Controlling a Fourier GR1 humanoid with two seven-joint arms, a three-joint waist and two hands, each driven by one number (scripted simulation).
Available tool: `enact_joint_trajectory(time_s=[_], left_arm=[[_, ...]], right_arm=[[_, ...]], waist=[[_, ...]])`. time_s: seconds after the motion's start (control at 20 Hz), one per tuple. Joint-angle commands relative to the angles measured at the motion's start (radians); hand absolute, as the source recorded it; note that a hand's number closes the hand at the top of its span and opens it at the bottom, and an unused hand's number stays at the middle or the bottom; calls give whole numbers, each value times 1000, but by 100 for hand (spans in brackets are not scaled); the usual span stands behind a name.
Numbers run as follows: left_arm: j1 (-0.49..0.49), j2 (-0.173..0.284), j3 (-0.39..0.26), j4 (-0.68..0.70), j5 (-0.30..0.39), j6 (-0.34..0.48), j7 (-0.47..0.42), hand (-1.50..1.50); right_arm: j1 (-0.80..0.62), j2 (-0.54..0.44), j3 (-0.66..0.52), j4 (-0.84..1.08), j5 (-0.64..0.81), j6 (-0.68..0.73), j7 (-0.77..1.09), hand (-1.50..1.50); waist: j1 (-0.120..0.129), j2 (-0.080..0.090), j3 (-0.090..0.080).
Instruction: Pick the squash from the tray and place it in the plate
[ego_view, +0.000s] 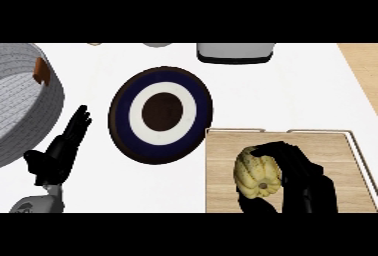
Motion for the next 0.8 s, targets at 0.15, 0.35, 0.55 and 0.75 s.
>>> enact_joint_trajectory(time_s=[0.15, 0.35, 0.55, 0.75], left_arm=[[-15, 16, 7, -8, -10, -21, 24, 0], [10, -10, 5, 1, -26, -7, -11, 0], [-59, -33, -4, 15, -46, 22, 22, 0], [7, -40, -14, -6, -36, -8, 0, 0]], right_arm=[[-417, 11, 20, 237, -108, 69, 225, 150], [-563, 11, 83, 408, -150, -62, 316, 150], [-723, 11, 84, 671, -256, -206, 323, 150], [-900, 11, 99, 869, -363, -285, 338, 150]], waist=[[14, 3, 0], [12, 1, 0], [18, 5, 0], [31, 5, 0]])
